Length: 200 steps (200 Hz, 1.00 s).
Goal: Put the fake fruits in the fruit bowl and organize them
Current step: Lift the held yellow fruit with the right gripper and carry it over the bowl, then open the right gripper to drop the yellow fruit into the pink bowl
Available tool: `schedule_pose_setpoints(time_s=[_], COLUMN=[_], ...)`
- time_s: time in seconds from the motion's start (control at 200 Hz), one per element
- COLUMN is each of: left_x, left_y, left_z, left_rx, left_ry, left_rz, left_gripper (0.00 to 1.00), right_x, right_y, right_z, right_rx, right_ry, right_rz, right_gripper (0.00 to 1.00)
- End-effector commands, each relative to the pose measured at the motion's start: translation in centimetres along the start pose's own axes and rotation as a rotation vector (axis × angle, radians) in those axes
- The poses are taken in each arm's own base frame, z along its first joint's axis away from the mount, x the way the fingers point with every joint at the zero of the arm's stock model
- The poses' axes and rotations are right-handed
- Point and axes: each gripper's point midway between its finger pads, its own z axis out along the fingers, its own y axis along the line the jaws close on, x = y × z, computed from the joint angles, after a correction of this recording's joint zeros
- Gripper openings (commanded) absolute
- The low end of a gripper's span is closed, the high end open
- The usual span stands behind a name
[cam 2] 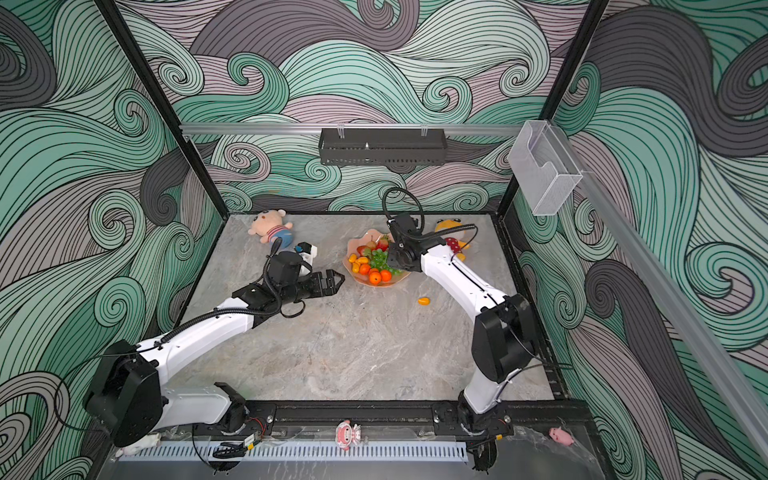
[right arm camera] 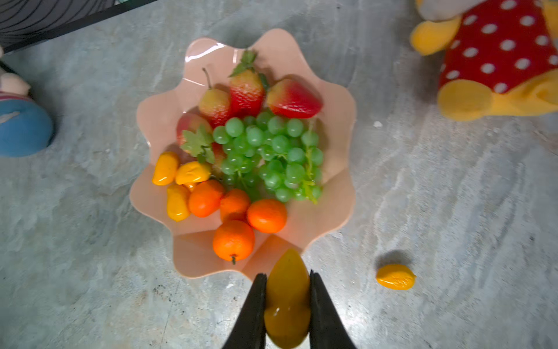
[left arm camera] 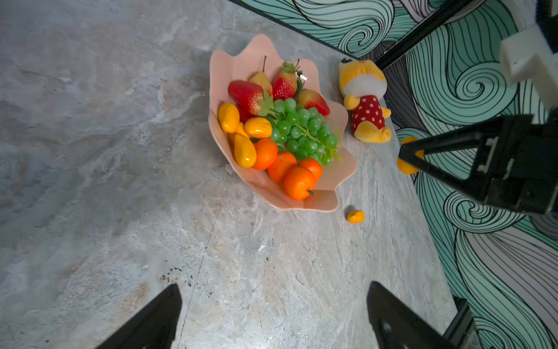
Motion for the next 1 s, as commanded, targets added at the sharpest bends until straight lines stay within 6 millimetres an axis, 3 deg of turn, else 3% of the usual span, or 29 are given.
schedule_pose_setpoints(time_s=[0.0,0.15,0.29,0.59,0.996], left_x=[-1.9,-3.3,-4.2,-5.3,-5.3], left_y=[-0.4,0.9,2.3,3.5,3.7], left_z=[-0.6,-0.3,0.2,0.5,0.8], left_rx=[0.068,0.084,0.088,0.075,0.07], left_ry=[-0.039,-0.054,-0.067,-0.07,-0.061], left_rz=[-0.074,-0.152,-0.207,-0.225,-0.214], left_gripper=[0.99,0.99,0.99,0.99,0.99], right_x=[0.5,0.4,0.1,-1.3,-3.2], right_y=[3.3,6.9,9.0,10.5,12.4], right_z=[1.2,2.7,4.6,8.9,12.3], right_rx=[-0.093,-0.163,-0.193,-0.15,-0.175], right_ry=[0.056,0.097,0.138,0.176,0.167], right_rz=[-0.105,-0.216,-0.286,-0.356,-0.346], right_gripper=[0.18,0.19,0.19,0.19,0.22])
